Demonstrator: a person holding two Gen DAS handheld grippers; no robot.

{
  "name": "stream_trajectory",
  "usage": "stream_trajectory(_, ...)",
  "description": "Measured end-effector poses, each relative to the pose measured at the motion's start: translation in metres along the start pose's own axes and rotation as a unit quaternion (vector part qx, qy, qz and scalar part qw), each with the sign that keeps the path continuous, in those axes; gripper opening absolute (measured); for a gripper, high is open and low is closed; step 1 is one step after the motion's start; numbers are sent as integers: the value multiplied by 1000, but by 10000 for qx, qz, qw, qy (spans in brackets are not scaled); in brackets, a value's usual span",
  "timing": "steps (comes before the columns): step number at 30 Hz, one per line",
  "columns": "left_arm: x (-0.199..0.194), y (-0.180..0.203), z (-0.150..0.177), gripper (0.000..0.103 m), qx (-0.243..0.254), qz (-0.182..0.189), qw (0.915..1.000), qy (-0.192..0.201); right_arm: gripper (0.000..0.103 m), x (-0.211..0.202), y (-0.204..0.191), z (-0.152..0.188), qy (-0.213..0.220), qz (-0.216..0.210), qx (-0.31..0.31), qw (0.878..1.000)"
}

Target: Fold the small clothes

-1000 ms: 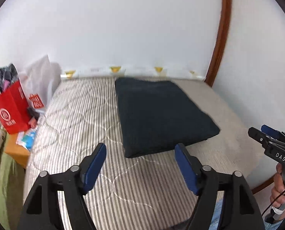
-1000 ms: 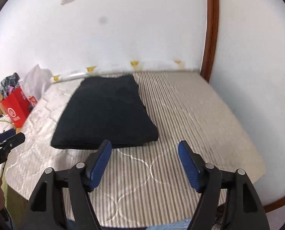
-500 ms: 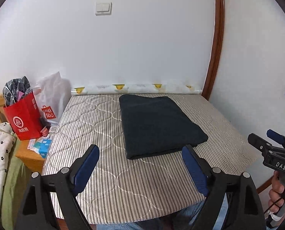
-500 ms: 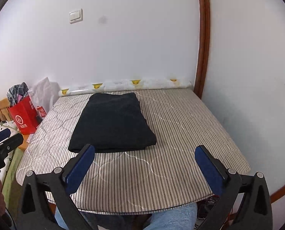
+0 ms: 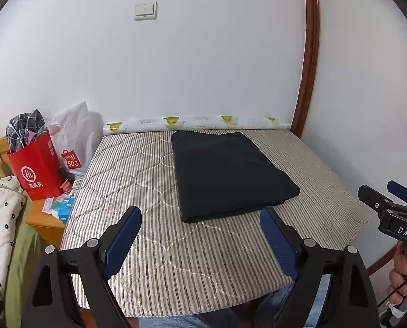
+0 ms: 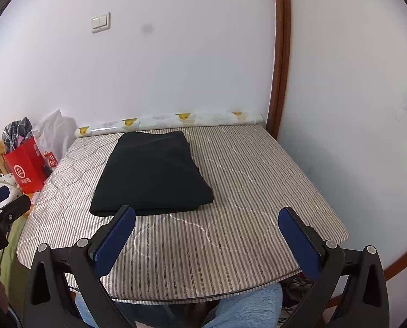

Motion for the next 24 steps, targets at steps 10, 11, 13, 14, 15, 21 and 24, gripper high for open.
stream_trajectory(10, 3, -1, 4, 88, -55, -25, 10000, -60, 103, -1, -2, 0, 7, 72, -63, 10000)
stream_trajectory(11, 4, 0, 4, 88, -61, -22, 10000, -65, 103, -1, -2, 0, 10, 82, -61, 9999)
stream_trajectory(13, 4, 0, 5, 88, -73, -17, 9999, -79, 103, -2, -2, 0, 13, 87, -57, 9999)
stream_trajectory(14, 5, 0, 5, 88, -80, -18, 9999, -90, 103, -2, -2, 0, 15, 86, -56, 9999)
stream_trajectory(15, 5, 0, 5, 88, -87, -21, 9999, -95, 103, -2, -2, 0, 15, 85, -53, 9999)
stream_trajectory(21, 6, 0, 6, 88, -70, -41, 9999, -104, 103, -4, -2, -1, 48, 74, -74, 9999)
stream_trajectory(24, 6, 1, 7, 88, -76, -32, 9999, -109, 103, -5, -1, -1, 60, 77, -53, 9999)
Point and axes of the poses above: each gripper's, at about its wrist camera, not at the fingertips, and x roughly the way its jaws point, y to its right, z to its underside, the point moved 10 cm from there along x, roughly the way its jaws point, and after that the axes turned 2 degrees about -z, right-handed, at the moved point
